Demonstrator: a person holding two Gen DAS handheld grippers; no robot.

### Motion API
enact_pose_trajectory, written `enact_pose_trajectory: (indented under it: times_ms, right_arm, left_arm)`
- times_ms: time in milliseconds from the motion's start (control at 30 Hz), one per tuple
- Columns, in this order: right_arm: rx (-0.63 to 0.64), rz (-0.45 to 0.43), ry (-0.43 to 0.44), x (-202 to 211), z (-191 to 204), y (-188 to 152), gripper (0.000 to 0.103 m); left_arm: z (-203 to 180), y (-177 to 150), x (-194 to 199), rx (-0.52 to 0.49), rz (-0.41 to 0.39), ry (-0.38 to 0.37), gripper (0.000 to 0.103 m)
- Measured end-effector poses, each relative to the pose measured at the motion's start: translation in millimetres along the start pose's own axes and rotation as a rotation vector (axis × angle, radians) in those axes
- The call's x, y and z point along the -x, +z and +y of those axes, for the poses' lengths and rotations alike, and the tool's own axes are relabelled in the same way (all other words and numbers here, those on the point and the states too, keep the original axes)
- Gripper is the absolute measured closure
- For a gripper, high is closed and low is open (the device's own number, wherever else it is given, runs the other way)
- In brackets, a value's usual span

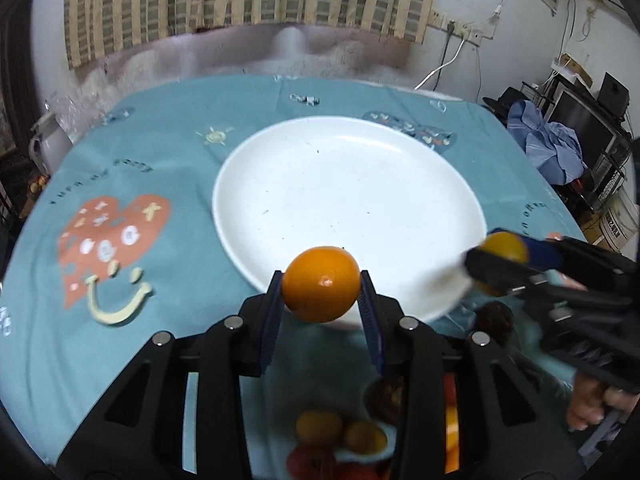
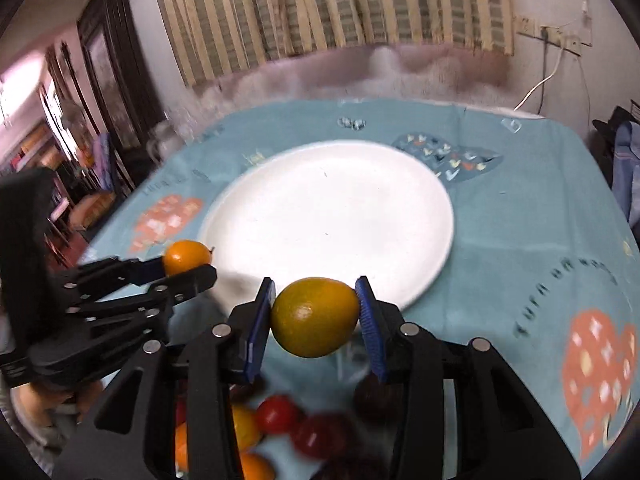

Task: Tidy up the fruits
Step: 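Carry both fruits over the white plate and open both tools to release them, then move both open tools back toward the fruit pile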

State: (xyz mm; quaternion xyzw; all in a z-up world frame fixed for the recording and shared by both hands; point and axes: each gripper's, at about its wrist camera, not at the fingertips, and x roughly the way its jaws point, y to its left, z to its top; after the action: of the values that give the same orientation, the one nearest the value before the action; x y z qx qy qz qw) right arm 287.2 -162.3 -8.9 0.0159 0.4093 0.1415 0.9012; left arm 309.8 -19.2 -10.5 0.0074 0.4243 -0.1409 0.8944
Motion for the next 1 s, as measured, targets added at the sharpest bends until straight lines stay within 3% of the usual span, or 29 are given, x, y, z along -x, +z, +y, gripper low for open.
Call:
enact_pose_trajectory:
  times_ms: [100,133,167,233,467,567,700,800,867,1000]
  right_arm:
    - [0.037,0.028,-0.043,-19,1,2,0.060]
    - [0.050,0.023,-0.052,-21,2,3,0.050]
    - [0.056,-0.006,-0.075,-17,2,3,0.042]
    - [0.060,-0.040,-0.081,-8,-1,1,0.041]
    - [0.011,-0.114,0.020,56,-2,-16,0.041]
    - [0.009,-0.134,0.030,92,1,-45,0.041]
    - [-0.011,-0.168,0.044,126,2,-99,0.041]
    - [-0.040,-0.197,0.056,135,2,-138,0.041]
    - [-0.064,-0.163,0.065,132,-3,-158,0.041]
    - [-0.091,-0.114,0.084,127,-8,-172,0.041]
  left_arm:
    - [-1,0,-14,-0.016,0.007,0.026,0.059]
    - [-1,0,-15,-0.018,-0.002,0.028,0.048]
    - [-1,-1,-15,-0.023,-0.015,0.044,0.045]
    - [-2,0,-13,-0.033,-0.028,0.069,0.035]
    - [-6,-28,28,-0.058,-0.066,0.090,0.035]
    - [-3,-59,63,-0.048,-0.090,0.091,0.024]
    - [-7,-109,97,-0.027,-0.102,0.078,0.024]
    - [-18,-145,104,-0.041,-0.086,0.060,0.024]
    - [-26,-164,103,-0.060,-0.079,0.066,0.024]
    - [-35,-168,108,-0.090,-0.095,0.062,0.023]
